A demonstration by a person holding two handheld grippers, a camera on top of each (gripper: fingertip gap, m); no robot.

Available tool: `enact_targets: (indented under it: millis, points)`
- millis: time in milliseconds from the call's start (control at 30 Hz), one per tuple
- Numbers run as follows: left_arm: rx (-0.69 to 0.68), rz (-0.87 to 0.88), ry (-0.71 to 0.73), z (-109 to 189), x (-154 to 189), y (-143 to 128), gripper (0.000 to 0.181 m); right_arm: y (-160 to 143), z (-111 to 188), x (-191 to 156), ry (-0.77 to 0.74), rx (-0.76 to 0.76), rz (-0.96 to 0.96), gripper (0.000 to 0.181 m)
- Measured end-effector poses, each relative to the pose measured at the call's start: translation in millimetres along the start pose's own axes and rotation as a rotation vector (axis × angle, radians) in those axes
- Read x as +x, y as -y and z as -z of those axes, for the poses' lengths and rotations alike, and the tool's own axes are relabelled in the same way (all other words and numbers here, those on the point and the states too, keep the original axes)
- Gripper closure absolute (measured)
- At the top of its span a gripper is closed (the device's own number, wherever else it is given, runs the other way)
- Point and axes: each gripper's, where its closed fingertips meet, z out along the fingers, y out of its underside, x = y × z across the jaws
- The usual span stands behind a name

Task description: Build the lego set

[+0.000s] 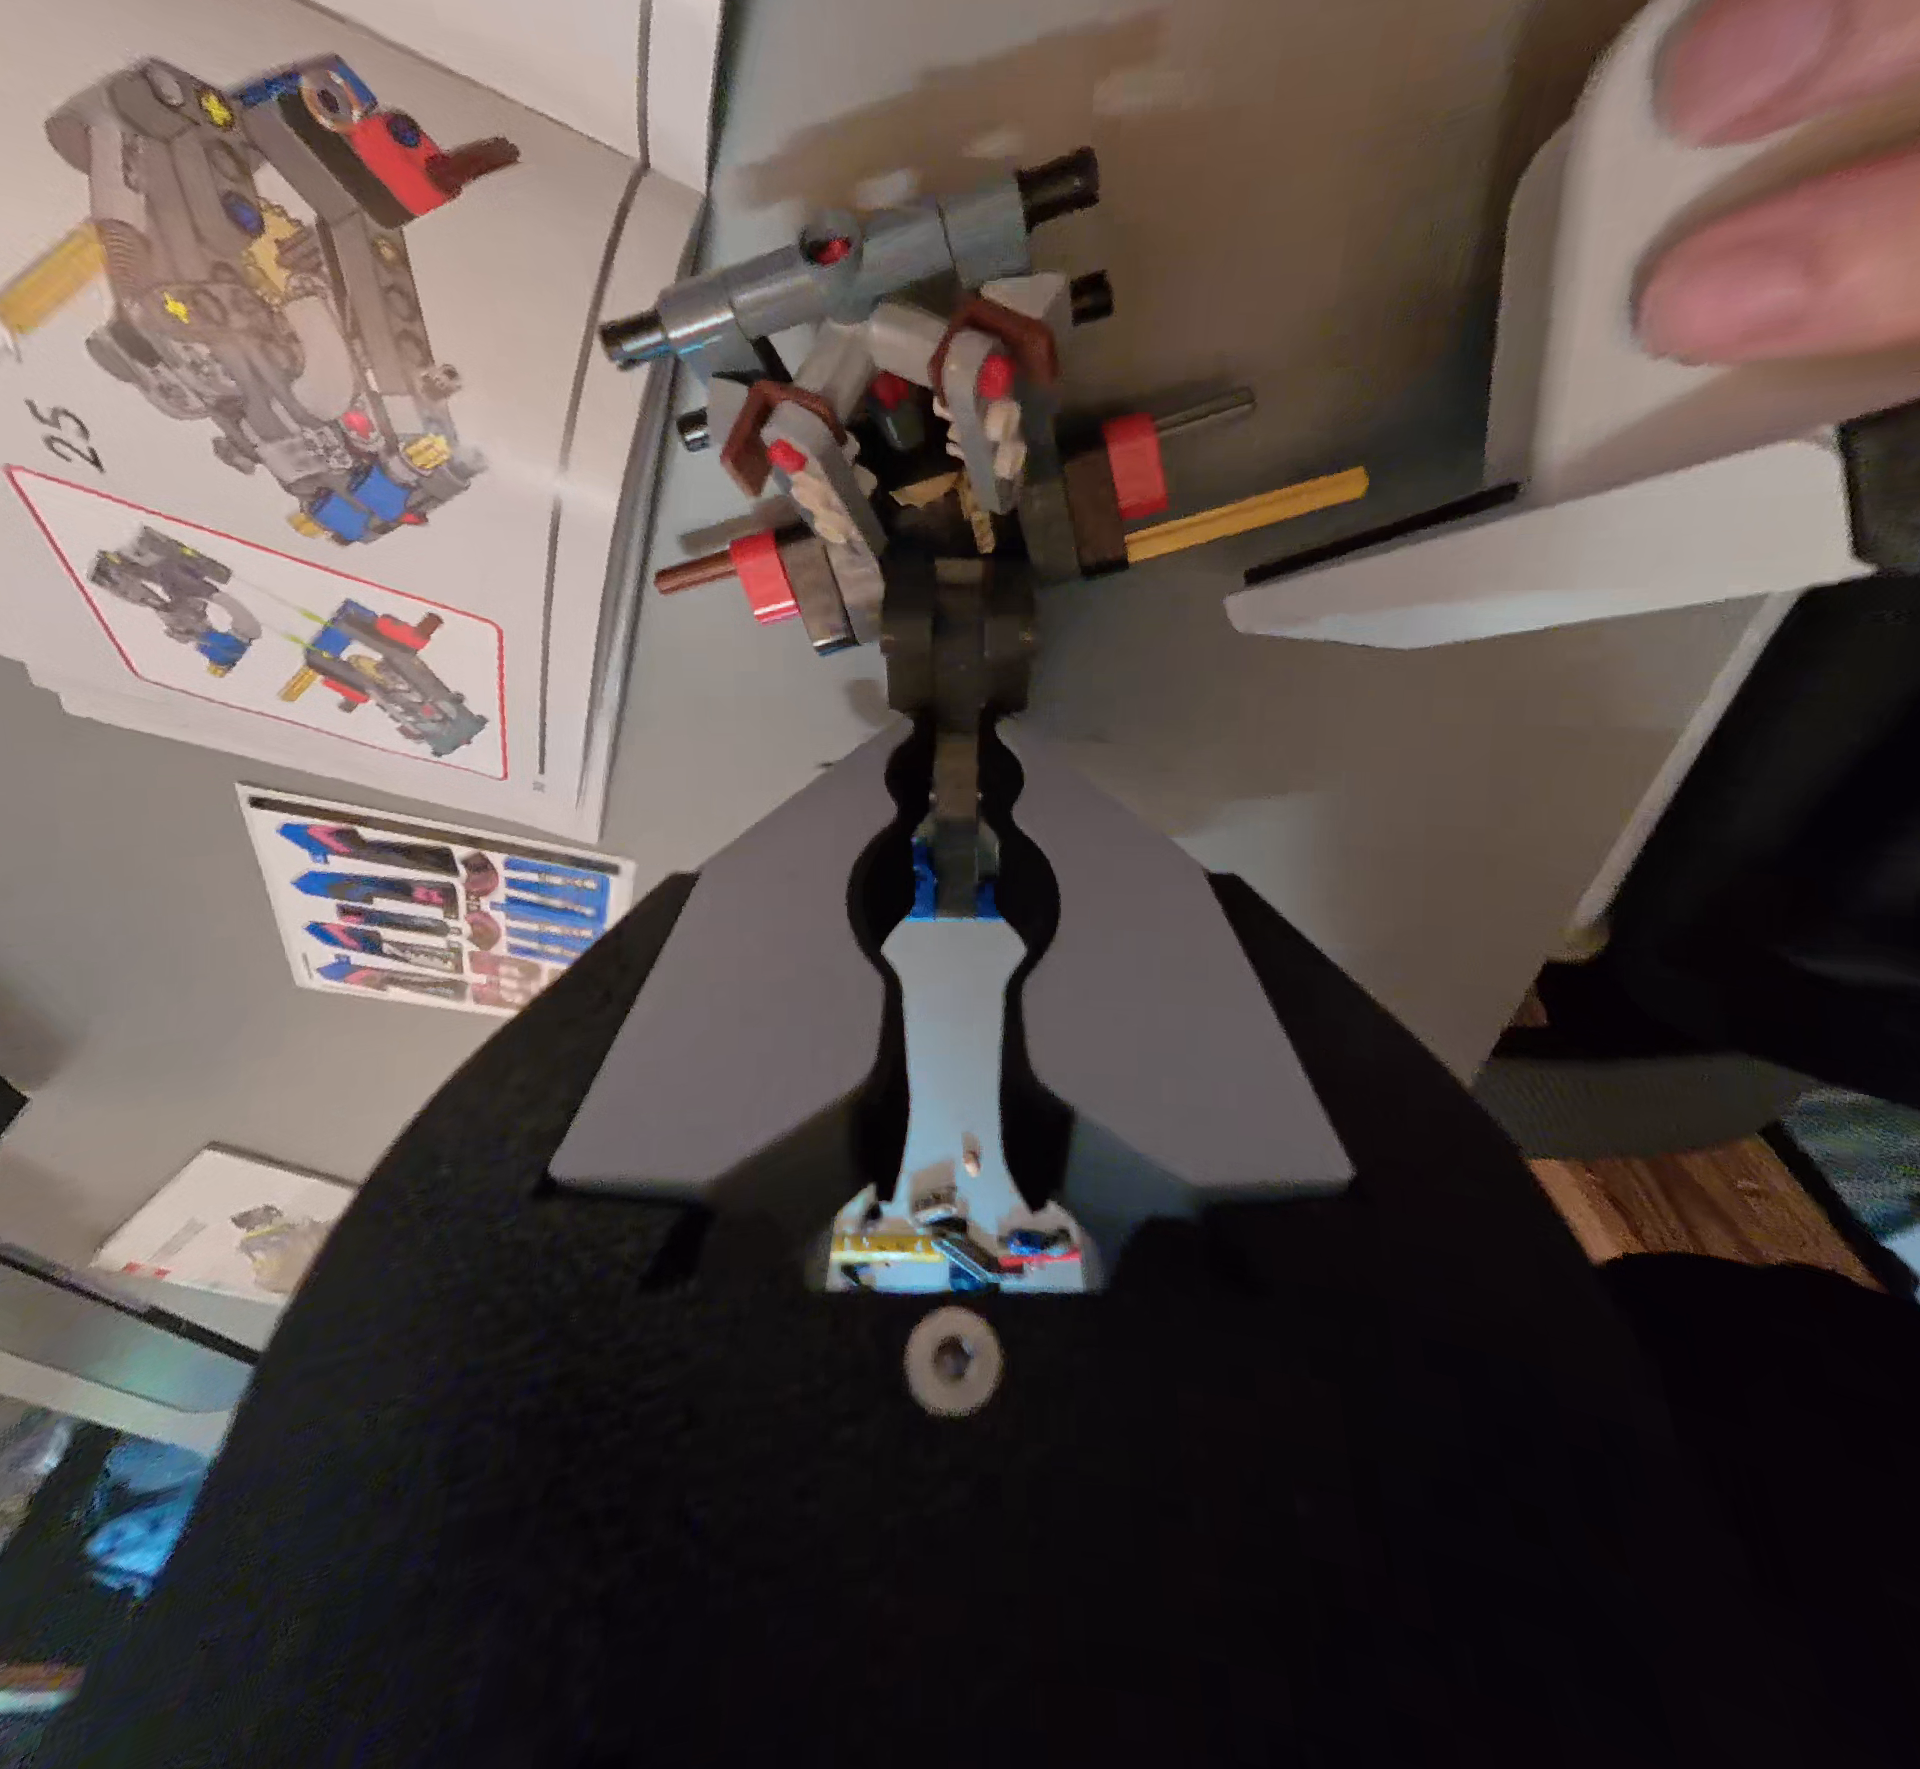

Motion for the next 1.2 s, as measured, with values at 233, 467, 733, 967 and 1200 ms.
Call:
enact_targets:
  millis: [233,467,733,967,1200]
  points:
    - [0.082,-0.131,0.097,-2,-7,11,0.168,-7,-4,-4,0.026,-0.035,0.013,0.18]
    - [0.127,-0.113,0.095,0,-5,14,0.15,-6,-5,-6,0.036,-0.033,0.022,0.181]
    - [0.138,-0.086,0.098,-3,-6,22,0.153,-6,-6,-6,0.026,-0.032,0.037,0.181]
    - [0.092,-0.031,0.074,7,0,13,0.157,0,7,4,0.0,0.045,0.025,0.168]
    - [-0.03,0.088,-0.032,22,3,18,0.158,-35,24,28,0.121,0.03,-0.148,0.158]
